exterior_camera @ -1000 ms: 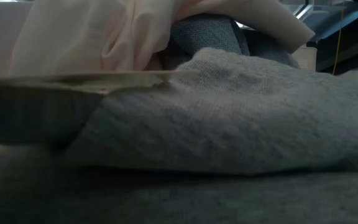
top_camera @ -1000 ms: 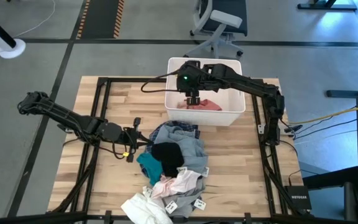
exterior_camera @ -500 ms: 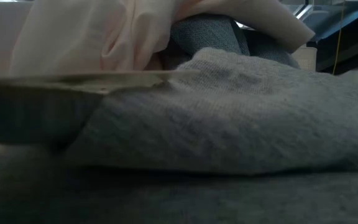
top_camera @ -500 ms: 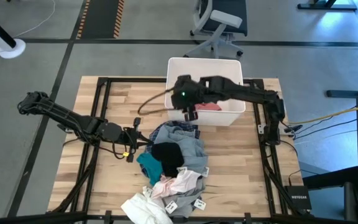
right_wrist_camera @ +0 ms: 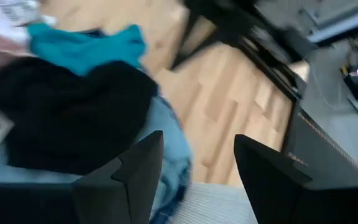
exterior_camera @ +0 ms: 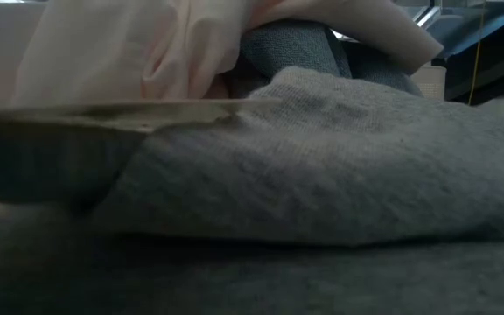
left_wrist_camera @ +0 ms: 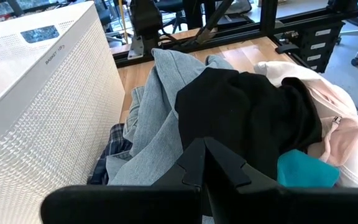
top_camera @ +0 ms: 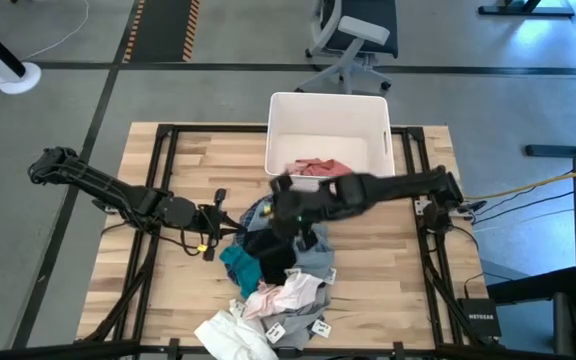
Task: Sort clothes
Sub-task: Put the orange sock into the white laundry bin
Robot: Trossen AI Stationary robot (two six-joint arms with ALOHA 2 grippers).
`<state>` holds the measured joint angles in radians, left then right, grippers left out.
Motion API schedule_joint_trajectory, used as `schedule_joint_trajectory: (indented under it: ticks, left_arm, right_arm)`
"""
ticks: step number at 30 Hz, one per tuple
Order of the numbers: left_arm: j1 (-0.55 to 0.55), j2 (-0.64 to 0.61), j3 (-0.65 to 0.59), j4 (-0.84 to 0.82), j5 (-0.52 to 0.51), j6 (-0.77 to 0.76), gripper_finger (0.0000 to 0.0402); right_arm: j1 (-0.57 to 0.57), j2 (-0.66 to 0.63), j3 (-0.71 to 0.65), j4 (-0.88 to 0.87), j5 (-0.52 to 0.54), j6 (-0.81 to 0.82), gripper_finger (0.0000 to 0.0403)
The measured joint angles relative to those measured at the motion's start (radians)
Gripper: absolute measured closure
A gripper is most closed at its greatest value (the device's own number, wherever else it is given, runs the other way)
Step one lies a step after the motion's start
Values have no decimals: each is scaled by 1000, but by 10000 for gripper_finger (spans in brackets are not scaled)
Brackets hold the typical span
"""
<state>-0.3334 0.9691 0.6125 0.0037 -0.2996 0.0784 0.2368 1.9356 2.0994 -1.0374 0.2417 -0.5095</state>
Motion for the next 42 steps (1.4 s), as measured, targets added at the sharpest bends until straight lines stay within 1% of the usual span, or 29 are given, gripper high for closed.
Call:
schedule_joint_trajectory:
  ticks: [4, 7, 11, 15, 23, 29, 37, 39, 42]
  left_arm:
    - [0, 0, 0, -1, 0, 0, 402]
    - [0, 0, 0, 0, 0, 0, 402]
    - [0, 0, 0, 0, 0, 0, 402]
    - [0, 0, 0, 3, 0, 0, 402]
    - [0, 0, 0, 0, 0, 0, 402]
    - [0, 0, 0, -1, 0, 0, 402]
    - [0, 0, 0, -2, 0, 0, 402]
    - [0, 0, 0, -3, 0, 0, 402]
    - [0, 0, 0, -2, 0, 0, 402]
  right_arm:
    - [62, 45, 0, 19, -4, -1, 188]
    - [99, 81, 0, 50, -38, -13, 188]
    - [138, 130, 0, 94, -77, -45, 188]
    - [165, 172, 0, 137, -78, -82, 188]
    - [169, 246, 0, 177, -139, -111, 188]
    - [169, 274, 0, 169, -151, -202, 188]
    - [169, 274, 0, 137, -249, -206, 188]
    - [169, 274, 0, 137, -252, -206, 188]
    - [169, 283, 0, 154, -212, -206, 188]
